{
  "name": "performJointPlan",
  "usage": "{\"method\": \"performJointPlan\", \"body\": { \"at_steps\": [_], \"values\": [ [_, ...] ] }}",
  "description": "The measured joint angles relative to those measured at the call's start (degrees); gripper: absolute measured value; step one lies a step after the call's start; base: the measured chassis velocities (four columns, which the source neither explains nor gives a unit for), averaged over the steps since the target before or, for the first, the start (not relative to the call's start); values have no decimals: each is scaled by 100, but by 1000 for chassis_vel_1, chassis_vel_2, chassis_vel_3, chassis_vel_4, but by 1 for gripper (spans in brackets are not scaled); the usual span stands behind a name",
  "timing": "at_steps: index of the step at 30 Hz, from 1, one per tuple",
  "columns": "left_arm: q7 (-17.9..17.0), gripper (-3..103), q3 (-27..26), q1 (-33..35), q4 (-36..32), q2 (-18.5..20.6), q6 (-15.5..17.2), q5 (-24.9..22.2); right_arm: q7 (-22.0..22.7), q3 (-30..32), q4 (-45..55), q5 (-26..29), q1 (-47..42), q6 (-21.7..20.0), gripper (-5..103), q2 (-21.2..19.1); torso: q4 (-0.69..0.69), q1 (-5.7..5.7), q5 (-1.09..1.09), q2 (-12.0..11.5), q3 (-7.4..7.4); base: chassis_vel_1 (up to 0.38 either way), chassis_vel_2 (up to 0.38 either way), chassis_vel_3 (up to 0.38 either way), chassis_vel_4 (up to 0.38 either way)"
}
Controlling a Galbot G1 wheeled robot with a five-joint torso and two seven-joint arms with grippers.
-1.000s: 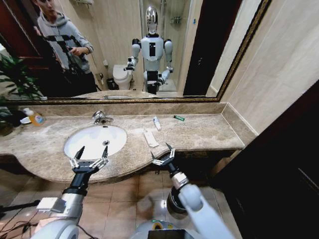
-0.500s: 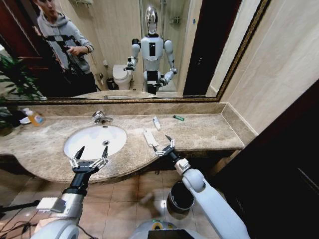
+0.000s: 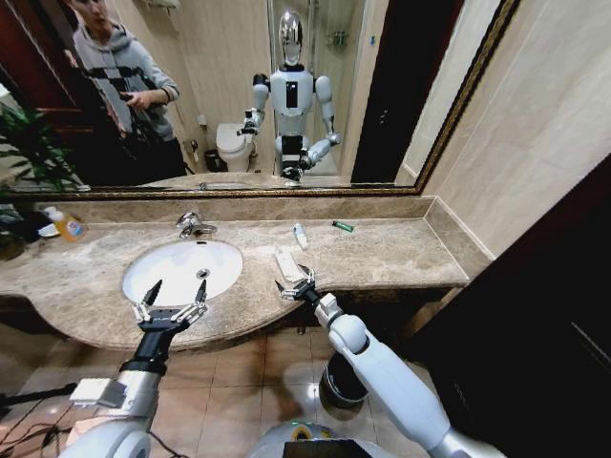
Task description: Pick up the trash from the sink and place it in the trash bin.
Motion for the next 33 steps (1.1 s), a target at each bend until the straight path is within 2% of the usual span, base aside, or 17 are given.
{"method": "performJointPlan", "body": {
  "at_steps": [7,10,12,13,14,15,17,18,21,22,24,25,26,27,31,32,33],
  "values": [
    [0,100,0,0,0,0,0,0,25,100,-416,-62,151,-6,97,120,0,0,0,0,0,0,0,0,0],
    [0,100,0,0,0,0,0,0,-10,168,-526,-59,169,11,83,143,0,0,0,0,0,0,0,0,0],
    [0,100,0,0,0,0,0,0,-11,181,-536,-59,169,16,83,152,0,0,0,0,0,0,0,0,0],
    [0,100,0,0,0,0,0,0,-11,194,-535,-59,162,17,75,157,0,0,0,0,0,0,0,0,0],
    [0,100,0,0,0,0,0,0,-11,200,-526,-59,149,17,75,155,0,0,0,1,0,0,0,0,0],
    [0,100,0,0,0,0,0,0,-10,204,-506,-56,130,18,67,149,0,0,0,1,0,0,0,0,0],
    [0,100,0,0,0,0,0,0,-5,218,-496,-55,115,23,67,142,0,0,0,1,0,0,0,0,0],
    [0,100,0,0,0,0,0,0,1,230,-496,-57,108,39,59,141,0,0,0,1,0,0,0,0,0],
    [0,100,0,0,0,0,0,0,11,273,-494,-65,84,78,59,135,0,0,0,1,0,0,0,0,0],
    [0,100,0,0,0,0,0,0,20,288,-487,-68,67,82,51,130,0,0,0,1,0,0,0,0,0],
    [0,100,0,0,0,0,0,0,22,304,-479,-69,48,83,51,123,0,0,0,1,0,0,0,0,0],
    [0,100,0,0,0,0,0,0,23,320,-467,-70,29,86,43,116,0,0,0,1,0,0,0,0,0],
    [0,100,0,0,0,0,0,0,26,342,-456,-71,9,87,43,113,0,0,0,1,0,0,0,0,0],
    [0,100,0,0,0,0,0,0,31,364,-445,-70,-9,88,35,112,0,0,1,1,0,0,0,0,0],
    [0,100,0,0,0,0,0,0,37,405,-425,-68,-39,92,35,112,0,0,1,1,0,0,0,0,0],
    [0,100,0,0,0,0,0,0,43,420,-416,-63,-53,94,27,113,0,0,1,1,0,0,0,0,0],
    [0,100,0,0,0,0,0,0,47,431,-409,-60,-65,95,27,113,0,0,1,1,0,0,0,0,0]
  ]
}}
